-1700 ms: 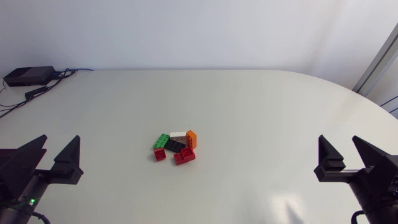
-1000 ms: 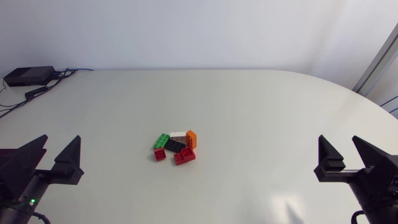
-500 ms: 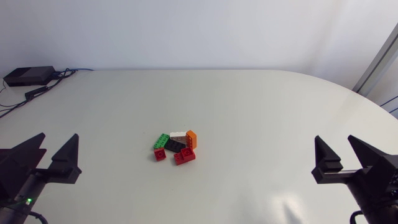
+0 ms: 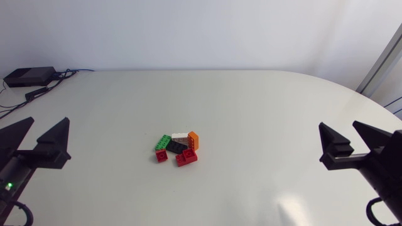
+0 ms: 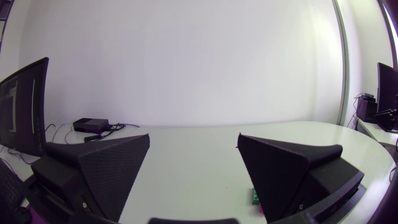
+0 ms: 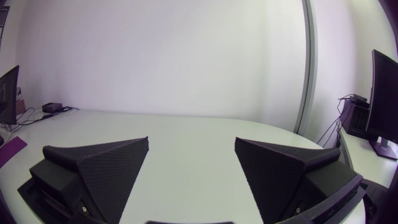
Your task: Sort duplo bricks by size, large to the right and small to the left
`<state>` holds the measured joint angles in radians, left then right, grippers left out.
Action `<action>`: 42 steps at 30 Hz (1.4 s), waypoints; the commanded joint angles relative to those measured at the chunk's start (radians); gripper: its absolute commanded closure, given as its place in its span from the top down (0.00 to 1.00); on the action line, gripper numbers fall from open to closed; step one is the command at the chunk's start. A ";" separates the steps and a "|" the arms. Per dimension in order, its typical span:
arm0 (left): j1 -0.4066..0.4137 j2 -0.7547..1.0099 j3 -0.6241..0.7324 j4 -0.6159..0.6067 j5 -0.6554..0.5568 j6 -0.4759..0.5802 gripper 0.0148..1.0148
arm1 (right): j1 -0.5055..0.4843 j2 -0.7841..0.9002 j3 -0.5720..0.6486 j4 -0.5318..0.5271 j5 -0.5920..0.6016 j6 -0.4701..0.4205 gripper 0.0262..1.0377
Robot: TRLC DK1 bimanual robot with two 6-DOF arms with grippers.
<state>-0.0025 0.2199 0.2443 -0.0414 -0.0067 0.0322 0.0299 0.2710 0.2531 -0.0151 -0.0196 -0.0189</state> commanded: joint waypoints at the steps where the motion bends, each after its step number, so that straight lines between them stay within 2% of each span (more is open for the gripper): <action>1: -0.016 0.144 0.096 0.003 -0.004 -0.011 0.96 | 0.024 0.086 0.057 0.023 -0.002 0.004 0.96; 10: -0.177 0.596 0.337 -0.054 -0.047 -0.052 0.96 | 0.113 0.464 0.239 0.050 -0.002 0.071 0.96; 17: -0.244 0.871 0.464 -0.091 -0.050 -0.015 0.92 | 0.203 0.720 0.387 -0.052 -0.002 0.073 0.96; 19: -0.255 0.957 0.513 -0.115 -0.052 0.020 0.91 | 0.222 0.787 0.430 -0.080 -0.002 0.066 0.96; 21: -0.280 1.036 0.556 -0.129 -0.052 0.173 0.91 | 0.245 0.850 0.471 -0.103 -0.002 0.063 0.96; 22: -0.284 1.069 0.570 -0.127 -0.052 0.209 0.91 | 0.258 0.884 0.497 -0.125 -0.002 0.056 0.96; 26: -0.324 1.187 0.635 -0.170 -0.024 0.241 0.91 | 0.318 1.011 0.609 -0.209 0.003 0.042 0.96; 28: -0.326 1.245 0.667 -0.170 0.027 0.241 0.89 | 0.352 1.065 0.657 -0.240 0.006 0.030 0.96; 32: -0.304 1.380 0.745 -0.180 0.122 0.238 0.88 | 0.403 1.166 0.755 -0.344 -0.025 -0.098 0.96; 38: -0.272 1.532 0.814 -0.180 0.139 0.256 0.89 | 0.449 1.295 0.839 -0.350 -0.085 -0.105 0.94; 42: -0.257 1.567 0.820 -0.178 0.159 0.267 0.89 | 0.455 1.360 0.888 -0.348 -0.184 -0.115 0.93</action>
<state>-0.2695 1.7580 1.0344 -0.2108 0.1360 0.2733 0.4770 1.5936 1.1076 -0.3431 -0.1783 -0.1070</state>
